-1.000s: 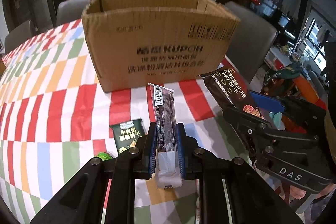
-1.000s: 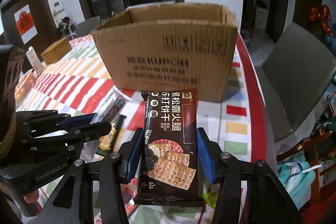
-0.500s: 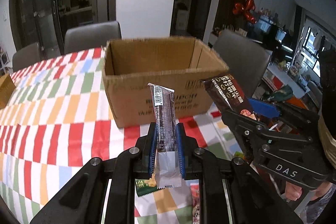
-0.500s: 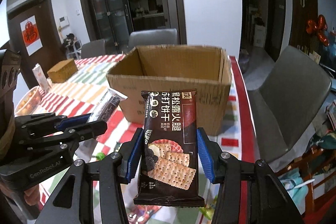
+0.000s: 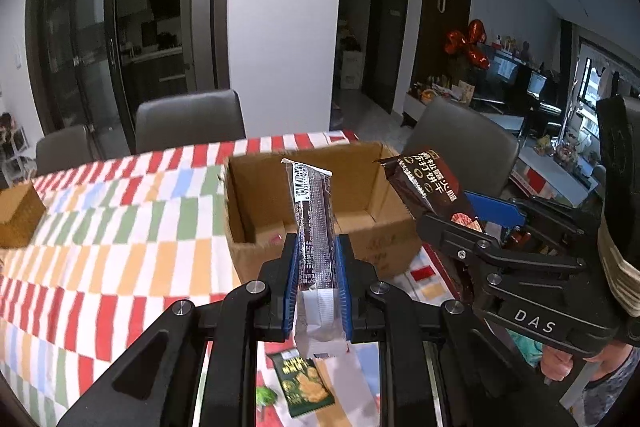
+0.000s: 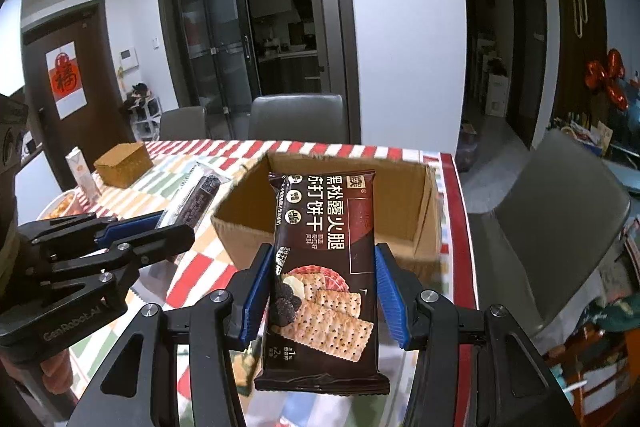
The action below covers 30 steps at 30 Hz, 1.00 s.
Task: Organize snacks
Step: 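Carry both snacks over the box and open both tools to drop them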
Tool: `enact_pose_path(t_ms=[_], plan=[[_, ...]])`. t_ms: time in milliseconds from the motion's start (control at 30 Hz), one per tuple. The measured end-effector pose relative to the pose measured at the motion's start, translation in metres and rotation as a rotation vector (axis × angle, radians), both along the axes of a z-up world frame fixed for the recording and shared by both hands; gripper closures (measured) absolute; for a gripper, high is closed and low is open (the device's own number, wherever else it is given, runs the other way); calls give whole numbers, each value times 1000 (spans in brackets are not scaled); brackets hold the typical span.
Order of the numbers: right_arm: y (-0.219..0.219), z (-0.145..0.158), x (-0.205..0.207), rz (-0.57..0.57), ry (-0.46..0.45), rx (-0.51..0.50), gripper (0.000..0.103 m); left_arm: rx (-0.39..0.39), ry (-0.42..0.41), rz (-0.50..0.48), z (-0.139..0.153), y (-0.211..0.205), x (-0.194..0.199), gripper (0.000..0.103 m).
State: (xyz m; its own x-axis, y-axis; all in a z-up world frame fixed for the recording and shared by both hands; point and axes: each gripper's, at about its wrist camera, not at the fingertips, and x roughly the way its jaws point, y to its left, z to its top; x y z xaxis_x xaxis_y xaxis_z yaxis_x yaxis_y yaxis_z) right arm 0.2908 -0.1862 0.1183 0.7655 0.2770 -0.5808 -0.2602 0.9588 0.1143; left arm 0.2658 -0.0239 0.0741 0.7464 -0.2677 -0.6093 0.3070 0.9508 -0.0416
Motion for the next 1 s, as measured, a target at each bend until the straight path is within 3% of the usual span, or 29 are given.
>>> enact_pose_path(t_ms=[200,433,900,1000], plan=[[2,8,22,10,4,3,52,21,-27,-1,16,1,20,84],[1,13,62,-3,41,4,52,19,0,-5,21,0,52,84],[0,-9,109,-37,86,-6,52,40,62,8,-7,-8,97,83],[-1,-14,113,-53,104,8,41,55,39,50,-6,-3,97,57]])
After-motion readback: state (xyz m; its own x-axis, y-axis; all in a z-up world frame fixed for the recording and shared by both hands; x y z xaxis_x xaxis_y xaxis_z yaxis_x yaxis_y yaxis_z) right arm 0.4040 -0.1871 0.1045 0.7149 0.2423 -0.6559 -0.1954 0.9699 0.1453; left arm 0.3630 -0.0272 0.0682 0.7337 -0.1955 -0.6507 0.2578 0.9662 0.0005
